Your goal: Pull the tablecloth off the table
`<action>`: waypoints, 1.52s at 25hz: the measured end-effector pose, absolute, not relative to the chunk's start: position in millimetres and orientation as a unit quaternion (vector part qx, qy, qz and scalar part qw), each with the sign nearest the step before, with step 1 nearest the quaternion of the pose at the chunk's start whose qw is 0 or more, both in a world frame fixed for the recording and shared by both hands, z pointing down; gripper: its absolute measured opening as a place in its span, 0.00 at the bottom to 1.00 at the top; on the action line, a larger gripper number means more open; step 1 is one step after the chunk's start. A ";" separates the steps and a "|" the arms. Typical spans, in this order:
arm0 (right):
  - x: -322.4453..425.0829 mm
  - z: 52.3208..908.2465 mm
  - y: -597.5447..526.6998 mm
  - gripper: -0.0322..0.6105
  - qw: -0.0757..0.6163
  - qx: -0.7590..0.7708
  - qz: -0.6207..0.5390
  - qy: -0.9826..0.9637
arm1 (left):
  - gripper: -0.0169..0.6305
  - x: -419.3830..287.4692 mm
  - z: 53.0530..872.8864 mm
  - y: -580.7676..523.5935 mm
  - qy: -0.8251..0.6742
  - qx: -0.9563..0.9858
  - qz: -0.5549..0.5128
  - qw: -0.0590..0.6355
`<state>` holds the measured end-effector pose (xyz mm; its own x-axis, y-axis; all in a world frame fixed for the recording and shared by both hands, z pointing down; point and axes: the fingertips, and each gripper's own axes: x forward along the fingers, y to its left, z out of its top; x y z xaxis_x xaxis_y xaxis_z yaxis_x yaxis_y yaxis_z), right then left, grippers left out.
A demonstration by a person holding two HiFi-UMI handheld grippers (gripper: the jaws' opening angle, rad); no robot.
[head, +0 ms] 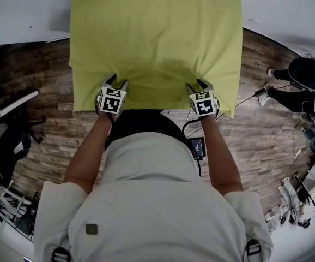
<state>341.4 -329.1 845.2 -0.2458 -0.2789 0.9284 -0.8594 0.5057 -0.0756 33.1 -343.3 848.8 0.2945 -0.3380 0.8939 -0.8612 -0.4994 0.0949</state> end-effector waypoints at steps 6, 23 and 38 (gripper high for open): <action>324.8 846.5 -333.6 0.08 0.464 0.372 0.303 -0.744 | 0.03 52.4 847.5 -345.1 -0.387 0.763 0.421 0.302; 290.7 709.0 -311.6 0.07 0.351 0.396 0.242 -0.813 | 0.03 52.7 739.4 -321.0 -0.397 0.811 0.310 0.296; 287.2 521.4 -284.2 0.07 0.194 0.446 0.127 -0.865 | 0.03 54.9 526.2 -297.1 -0.432 0.874 0.147 0.168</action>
<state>287.2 -284.2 521.4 -0.5273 -0.7215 0.4488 -0.8203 0.5700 -0.0474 54.9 -297.1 526.2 0.5841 -0.7046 0.4031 -0.8039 -0.5708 0.1671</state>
